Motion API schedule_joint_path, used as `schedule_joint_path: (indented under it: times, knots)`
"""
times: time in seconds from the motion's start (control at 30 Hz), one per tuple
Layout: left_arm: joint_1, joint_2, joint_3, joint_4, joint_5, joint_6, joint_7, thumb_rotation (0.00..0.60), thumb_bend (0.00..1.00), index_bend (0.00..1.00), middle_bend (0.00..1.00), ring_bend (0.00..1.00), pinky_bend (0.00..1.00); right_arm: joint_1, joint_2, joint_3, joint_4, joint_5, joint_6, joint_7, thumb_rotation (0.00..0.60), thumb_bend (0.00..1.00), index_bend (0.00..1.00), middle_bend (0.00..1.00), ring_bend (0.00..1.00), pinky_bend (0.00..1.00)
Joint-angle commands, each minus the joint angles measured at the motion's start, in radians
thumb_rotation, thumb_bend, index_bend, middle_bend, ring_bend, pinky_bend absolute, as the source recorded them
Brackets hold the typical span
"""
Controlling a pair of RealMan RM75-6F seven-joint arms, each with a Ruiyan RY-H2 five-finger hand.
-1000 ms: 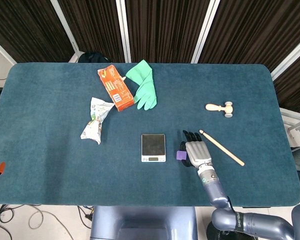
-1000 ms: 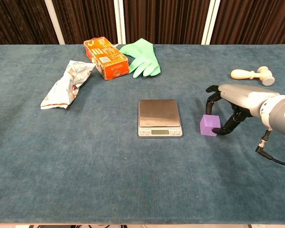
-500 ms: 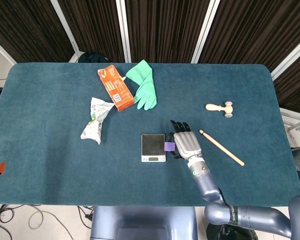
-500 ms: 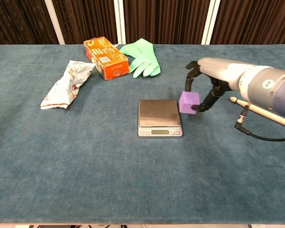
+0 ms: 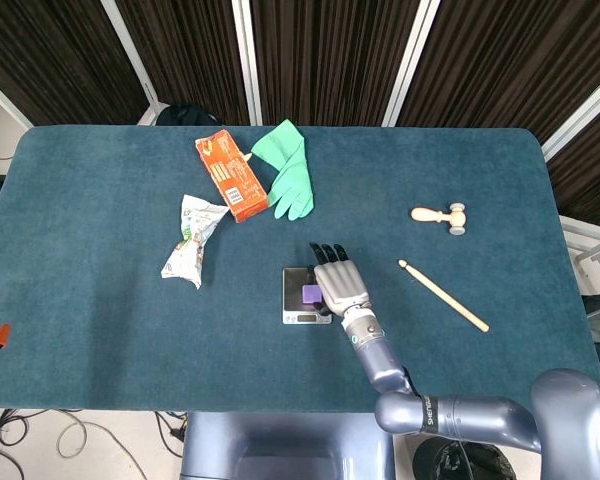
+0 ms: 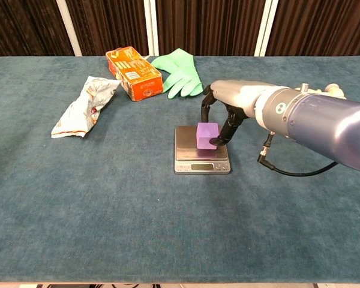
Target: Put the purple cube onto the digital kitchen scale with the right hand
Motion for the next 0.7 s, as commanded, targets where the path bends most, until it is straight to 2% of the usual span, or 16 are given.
schedule_joint_path:
  times: [0.03,0.1,0.23,0.3,0.43,0.53,0.7]
  knots:
    - [0.0,0.001,0.0,-0.001,0.0,-0.001,0.0,0.6,0.25,0.02,0.0,0.0,0.0,0.022,0.01,-0.01,-0.01,0.046,-0.002,-0.047,0.6,0.36,0.09,0.0,0.0,0.0]
    - [0.0,0.001,0.0,-0.001,-0.001,-0.002,0.003,0.6,0.25,0.02,0.0,0.0,0.0,0.04,0.023,-0.008,-0.033,0.097,0.015,-0.088,0.6,0.31,0.01,0.0,0.0,0.0]
    - [0.0,0.001,-0.001,0.002,-0.004,-0.002,0.009,0.6,0.25,0.02,0.0,0.0,0.0,0.049,0.059,-0.002,-0.088,0.14,0.054,-0.115,0.6,0.25,0.0,0.0,0.0,0.0]
    - [0.0,-0.001,-0.002,0.003,-0.007,-0.001,0.013,0.6,0.25,0.02,0.0,0.0,0.0,0.031,0.089,-0.007,-0.146,0.106,0.102,-0.104,0.6,0.25,0.0,0.0,0.0,0.0]
    - [0.0,0.0,-0.001,0.001,-0.006,-0.002,0.011,0.6,0.25,0.02,0.0,0.0,0.0,-0.055,0.189,-0.048,-0.279,-0.057,0.204,-0.022,0.6,0.25,0.0,0.0,0.0,0.0]
    - [0.0,0.003,0.0,-0.003,-0.004,-0.003,0.005,0.6,0.25,0.02,0.0,0.0,0.0,-0.147,0.305,-0.106,-0.366,-0.198,0.229,0.09,0.6,0.25,0.0,0.0,0.0,0.0]
    - [0.0,-0.004,-0.004,-0.009,-0.003,0.006,0.013,0.6,0.25,0.02,0.0,0.0,0.0,-0.276,0.442,-0.207,-0.396,-0.425,0.269,0.255,0.6,0.25,0.0,0.0,0.0,0.0]
